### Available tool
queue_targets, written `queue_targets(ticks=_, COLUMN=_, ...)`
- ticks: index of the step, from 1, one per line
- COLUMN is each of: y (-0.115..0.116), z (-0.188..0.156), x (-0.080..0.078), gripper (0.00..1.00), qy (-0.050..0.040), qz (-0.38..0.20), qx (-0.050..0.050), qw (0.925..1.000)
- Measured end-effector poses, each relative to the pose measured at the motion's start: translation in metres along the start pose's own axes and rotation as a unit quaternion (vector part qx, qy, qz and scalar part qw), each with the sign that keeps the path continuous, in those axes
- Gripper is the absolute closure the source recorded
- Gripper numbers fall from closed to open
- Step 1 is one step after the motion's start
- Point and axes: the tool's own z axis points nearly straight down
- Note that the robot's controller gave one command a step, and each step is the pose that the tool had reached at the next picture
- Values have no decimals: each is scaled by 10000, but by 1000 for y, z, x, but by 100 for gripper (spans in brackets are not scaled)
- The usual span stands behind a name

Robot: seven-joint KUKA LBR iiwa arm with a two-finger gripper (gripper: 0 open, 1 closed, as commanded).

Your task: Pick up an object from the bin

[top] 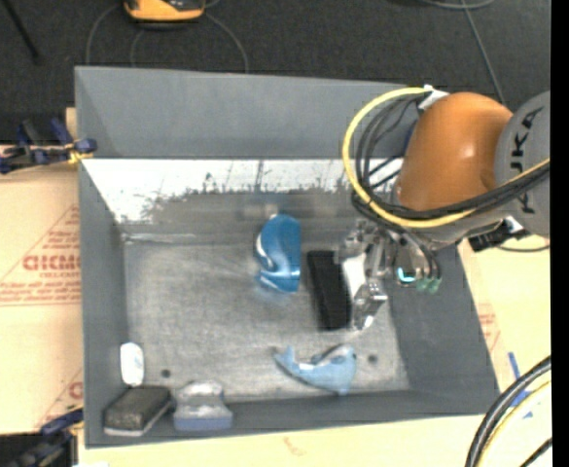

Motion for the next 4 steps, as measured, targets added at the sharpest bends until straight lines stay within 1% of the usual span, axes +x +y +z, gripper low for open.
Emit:
queue_targets(ticks=1, y=0, z=-5, x=-2, gripper=0, qy=-41, qz=-7, qx=3, qw=10000)
queue_targets(ticks=2, y=-7, z=68, x=36, gripper=0, qy=-55, qz=-394, qx=6, qw=9992)
queue_targets(ticks=3, y=-8, z=84, x=47, gripper=0, qy=-24, qz=-507, qx=3, qw=9987)
queue_targets(ticks=4, y=5, z=83, x=70, gripper=0, qy=-20, qz=169, qx=-3, qw=9999)
